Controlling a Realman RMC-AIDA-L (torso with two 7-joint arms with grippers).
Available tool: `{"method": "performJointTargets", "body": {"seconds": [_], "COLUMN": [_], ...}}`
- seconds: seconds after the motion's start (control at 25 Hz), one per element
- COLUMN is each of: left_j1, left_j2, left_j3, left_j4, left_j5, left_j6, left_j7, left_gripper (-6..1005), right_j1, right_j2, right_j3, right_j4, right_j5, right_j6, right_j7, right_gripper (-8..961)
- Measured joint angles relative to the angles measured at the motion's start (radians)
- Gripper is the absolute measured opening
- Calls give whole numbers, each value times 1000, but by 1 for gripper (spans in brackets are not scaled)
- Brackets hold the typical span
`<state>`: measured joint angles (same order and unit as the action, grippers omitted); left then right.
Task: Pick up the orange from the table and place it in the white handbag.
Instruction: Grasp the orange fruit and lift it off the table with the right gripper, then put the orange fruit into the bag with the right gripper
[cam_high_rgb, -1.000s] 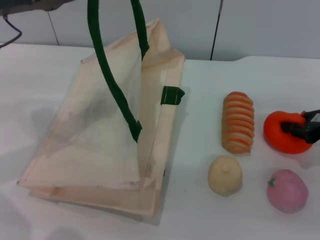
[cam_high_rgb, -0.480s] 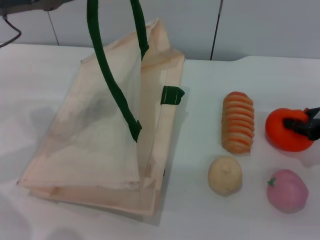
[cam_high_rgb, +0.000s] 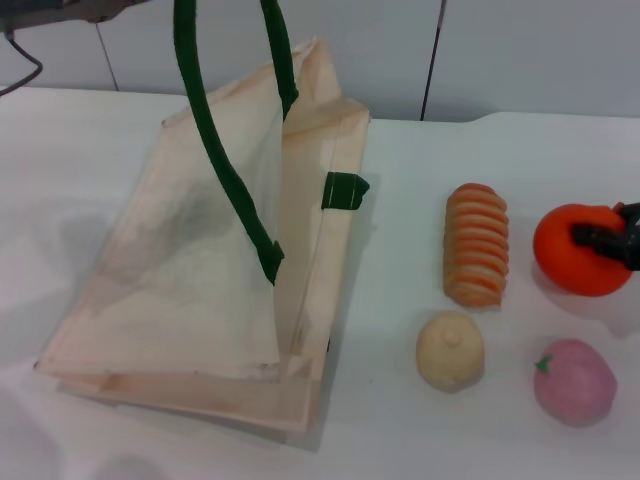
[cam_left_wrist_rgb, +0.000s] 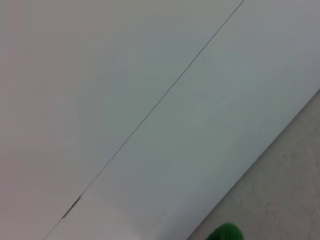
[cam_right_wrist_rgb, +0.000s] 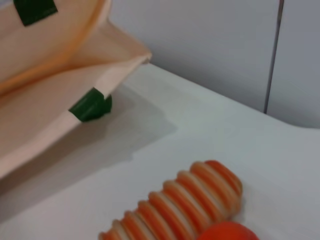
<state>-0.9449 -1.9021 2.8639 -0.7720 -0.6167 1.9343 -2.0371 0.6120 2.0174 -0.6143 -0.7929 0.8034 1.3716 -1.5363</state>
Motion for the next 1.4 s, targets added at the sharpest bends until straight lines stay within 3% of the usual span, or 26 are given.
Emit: {"method": "performJointTargets", "body": {"seconds": [0.32,1.0,1.4], "left_j1": [-2,-16,-27], "left_j2": [0,0,0], "left_j3": [0,0,0], "left_j4": [2,17,17], "left_j5": [0,-12,-12], "left_j6": [0,0,-1], "left_j7": [0,0,-3], "left_gripper": [121,121,120], "right_j1": [21,234,320], "right_j2": [2,14,18], "right_j3": [3,-101,-302], "right_j4": [-12,213,311], "right_j5": [92,114,255], "right_j6": [108,107,30], "right_j7": [-43,-125,-139], "right_gripper": [177,173,173]}}
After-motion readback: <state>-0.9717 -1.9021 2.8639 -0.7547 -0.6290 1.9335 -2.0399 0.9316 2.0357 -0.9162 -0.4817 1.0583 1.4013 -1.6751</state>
